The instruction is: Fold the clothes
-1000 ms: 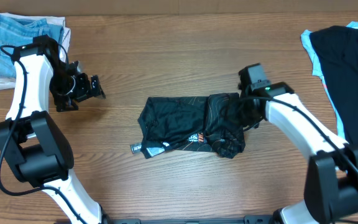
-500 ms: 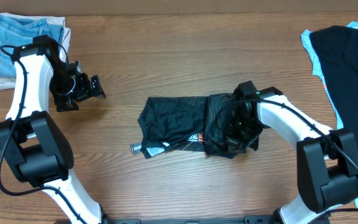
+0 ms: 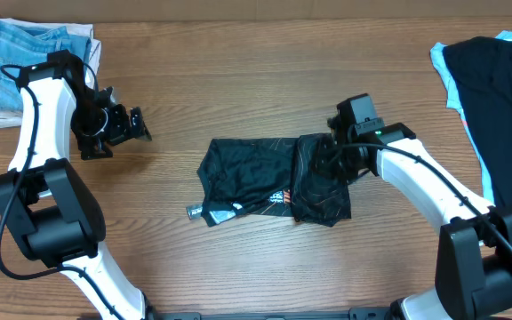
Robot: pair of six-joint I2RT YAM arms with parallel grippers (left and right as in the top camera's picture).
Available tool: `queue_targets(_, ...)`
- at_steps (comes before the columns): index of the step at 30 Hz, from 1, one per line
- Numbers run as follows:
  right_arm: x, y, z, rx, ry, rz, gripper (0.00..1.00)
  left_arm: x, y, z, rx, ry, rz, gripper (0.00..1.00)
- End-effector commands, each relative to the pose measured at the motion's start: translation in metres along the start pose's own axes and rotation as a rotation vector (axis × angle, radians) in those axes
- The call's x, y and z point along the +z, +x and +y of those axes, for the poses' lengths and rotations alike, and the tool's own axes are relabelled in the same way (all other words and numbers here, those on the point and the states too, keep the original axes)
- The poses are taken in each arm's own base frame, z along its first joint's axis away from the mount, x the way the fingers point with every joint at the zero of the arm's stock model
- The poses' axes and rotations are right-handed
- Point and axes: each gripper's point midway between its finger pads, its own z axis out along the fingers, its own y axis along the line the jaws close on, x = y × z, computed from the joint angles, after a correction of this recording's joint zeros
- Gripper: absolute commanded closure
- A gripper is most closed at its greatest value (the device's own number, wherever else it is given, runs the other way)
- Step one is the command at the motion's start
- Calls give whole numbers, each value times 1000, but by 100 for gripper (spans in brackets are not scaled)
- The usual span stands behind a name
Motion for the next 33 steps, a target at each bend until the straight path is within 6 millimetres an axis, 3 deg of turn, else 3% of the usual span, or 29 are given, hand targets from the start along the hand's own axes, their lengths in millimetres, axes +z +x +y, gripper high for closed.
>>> queue_targets(1, -3, -21, 11, -26, -27, -75, 94, -2, -3, -5, -12, 14, -8, 0)
queue_targets(7, 26, -33, 6, -49, -36, -75, 94, -2, -3, -5, -13, 15, -8, 0)
queue_targets(11, 45, -39, 17, -138, -139, -56, 93, -2, -3, -5, -13, 15, -8, 0)
queue_targets(15, 60, -48, 12, -122, -208, -45, 90, -2, -3, -5, -13, 14, -8, 0)
queue_targets(18, 66, -54, 7, -99, -275, -28, 92, -2, -3, -5, -13, 14, -8, 0)
queue_targets(20, 60, -59, 4, -84, -299, -32, 95, -2, -3, -5, -13, 14, -8, 0)
queue_targets(22, 44, -64, 13, -113, -365, -39, 95, -2, -3, -5, -13, 14, -8, 0)
queue_targets(27, -20, -73, 43, -141, -499, -60, 94, -2, -3, -5, -13, 14, -8, 0)
queue_targets(30, -60, -58, 65, -208, -609, -41, 88, -2, -3, -5, -13, 14, -8, 0)
queue_targets(33, -69, -35, 64, -213, -603, 20, 84, -2, -3, -5, -13, 14, -9, 0)
